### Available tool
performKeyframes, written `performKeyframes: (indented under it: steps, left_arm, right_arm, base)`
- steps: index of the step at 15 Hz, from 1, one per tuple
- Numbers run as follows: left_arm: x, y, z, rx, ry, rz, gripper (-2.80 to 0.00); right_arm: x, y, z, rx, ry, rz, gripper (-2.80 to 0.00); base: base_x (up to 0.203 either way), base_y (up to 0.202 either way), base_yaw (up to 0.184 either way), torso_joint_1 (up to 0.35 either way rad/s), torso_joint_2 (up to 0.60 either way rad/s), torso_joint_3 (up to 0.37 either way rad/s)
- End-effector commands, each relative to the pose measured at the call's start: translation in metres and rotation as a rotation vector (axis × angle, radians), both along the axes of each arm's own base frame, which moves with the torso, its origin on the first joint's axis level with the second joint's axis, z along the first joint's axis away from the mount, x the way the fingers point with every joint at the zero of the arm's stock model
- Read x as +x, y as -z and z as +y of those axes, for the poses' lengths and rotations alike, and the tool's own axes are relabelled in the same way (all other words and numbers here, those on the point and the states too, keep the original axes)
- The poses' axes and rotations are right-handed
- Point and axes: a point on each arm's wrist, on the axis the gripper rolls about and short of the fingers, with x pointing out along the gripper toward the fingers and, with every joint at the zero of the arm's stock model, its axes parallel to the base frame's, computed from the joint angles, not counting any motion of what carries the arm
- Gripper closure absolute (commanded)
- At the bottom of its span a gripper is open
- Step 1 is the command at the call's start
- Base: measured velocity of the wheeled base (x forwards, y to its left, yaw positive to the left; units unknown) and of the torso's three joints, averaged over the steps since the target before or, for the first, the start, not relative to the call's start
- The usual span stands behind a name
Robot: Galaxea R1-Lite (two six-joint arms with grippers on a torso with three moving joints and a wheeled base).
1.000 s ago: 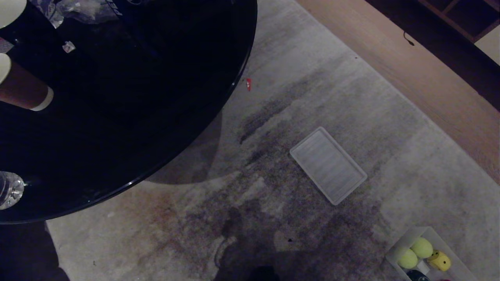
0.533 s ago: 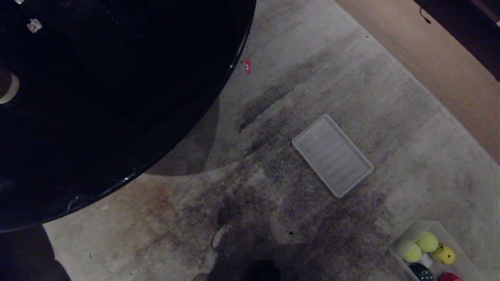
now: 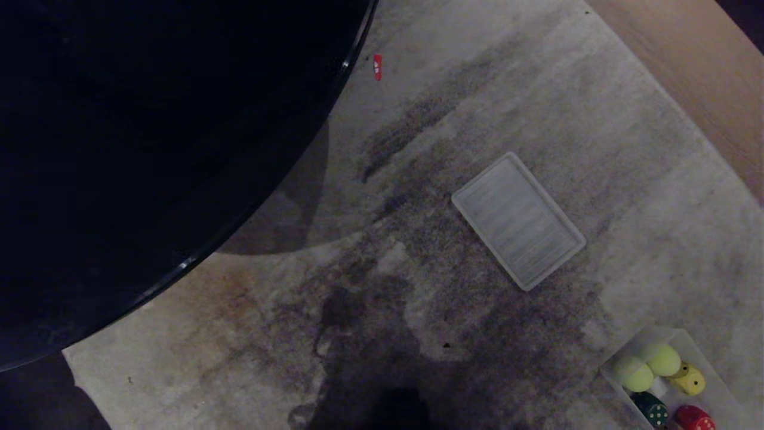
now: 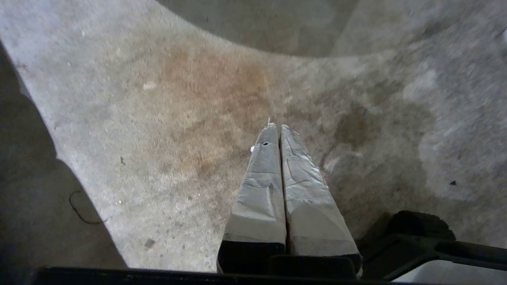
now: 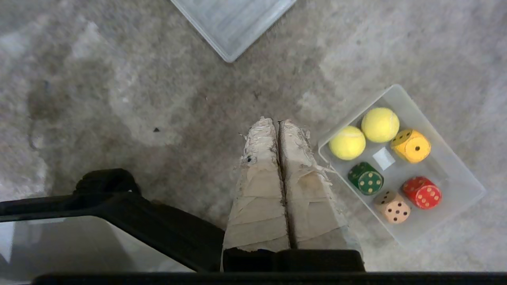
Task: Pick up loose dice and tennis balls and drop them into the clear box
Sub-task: Close the lid
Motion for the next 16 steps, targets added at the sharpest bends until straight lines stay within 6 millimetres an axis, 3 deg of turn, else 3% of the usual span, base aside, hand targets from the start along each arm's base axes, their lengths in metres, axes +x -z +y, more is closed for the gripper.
performKeyframes:
  steps: [1,10,16]
  left_arm:
    - [0.0002,0.0005,0.0000,-0.001,0.000,0.004,0.00]
    - [0.0002,0.0007,0.0000,0.001,-0.001,0.006,0.00]
    - [0.0002,0.0005,0.0000,-0.001,-0.001,0.004,0.00]
  right_arm:
    - [-0.0001,0.0000,0.0000,0.000,0.000,0.000,0.00]
    - [-0.0001,0.0000,0.0000,0.000,0.000,0.000,0.00]
    - [-0.0001,0.0000,0.0000,0.000,0.000,0.000,0.00]
  base:
    - [0.000,0.000,0.000,-0.001,-0.01,-0.207]
    - [0.000,0.000,0.000,0.001,0.00,-0.056]
    - [-0.162,0.000,-0.002,0.006,0.00,0.001]
